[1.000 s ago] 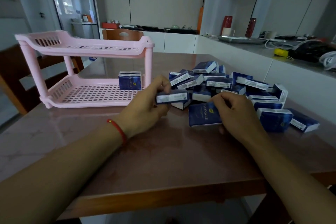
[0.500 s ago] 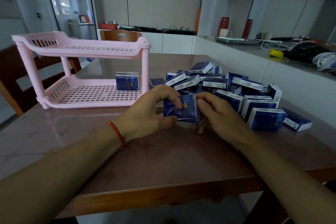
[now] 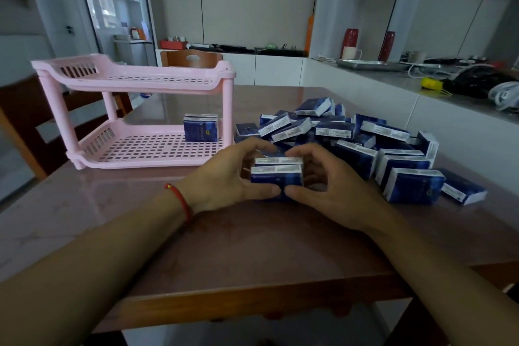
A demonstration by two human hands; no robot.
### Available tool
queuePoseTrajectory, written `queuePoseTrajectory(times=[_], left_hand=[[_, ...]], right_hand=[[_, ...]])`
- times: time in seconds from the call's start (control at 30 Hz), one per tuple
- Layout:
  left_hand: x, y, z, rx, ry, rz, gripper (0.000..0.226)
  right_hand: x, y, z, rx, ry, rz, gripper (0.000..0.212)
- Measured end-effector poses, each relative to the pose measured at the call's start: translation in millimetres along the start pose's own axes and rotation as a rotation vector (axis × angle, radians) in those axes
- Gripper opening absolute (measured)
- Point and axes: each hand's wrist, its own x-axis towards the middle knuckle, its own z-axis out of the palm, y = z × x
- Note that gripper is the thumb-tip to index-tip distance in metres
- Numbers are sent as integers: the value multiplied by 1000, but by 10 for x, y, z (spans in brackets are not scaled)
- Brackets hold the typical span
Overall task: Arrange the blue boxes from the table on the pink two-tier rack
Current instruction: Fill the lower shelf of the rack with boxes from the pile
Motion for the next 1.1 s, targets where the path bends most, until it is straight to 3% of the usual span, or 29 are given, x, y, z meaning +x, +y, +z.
queuePoseTrajectory(times=[0.23,0.3,0.4,0.5,0.63,0.77,0.93,1.1], left_hand=[[-161,180,-204,62,47,-9,46],[-310,136,-392,91,120,-26,45],[-535,-8,-797,166,290,-92,47],[-559,-128,-1147,368,400,-166,48],[-241,-261,-1346,530,328,-227,37],[101,-481,-1361,496,231,-300,42],[325,-697,-1264,684,188,-194,53],[324,-798,-1162,582,244,-254,52]], right_hand=[[98,-115,79,92,-26,-43,58],[184,-205,122,100,-43,-42,58],[404,-327,145,13,73,-42,45],[693,-388,197,-120,109,-36,50],[978,-352,398,-148,21,-14,58],[1068,-202,636,-113,69,-53,50],[1077,-29,772,-176,90,-161,44],[1109,-8,801,-178,101,-168,46]])
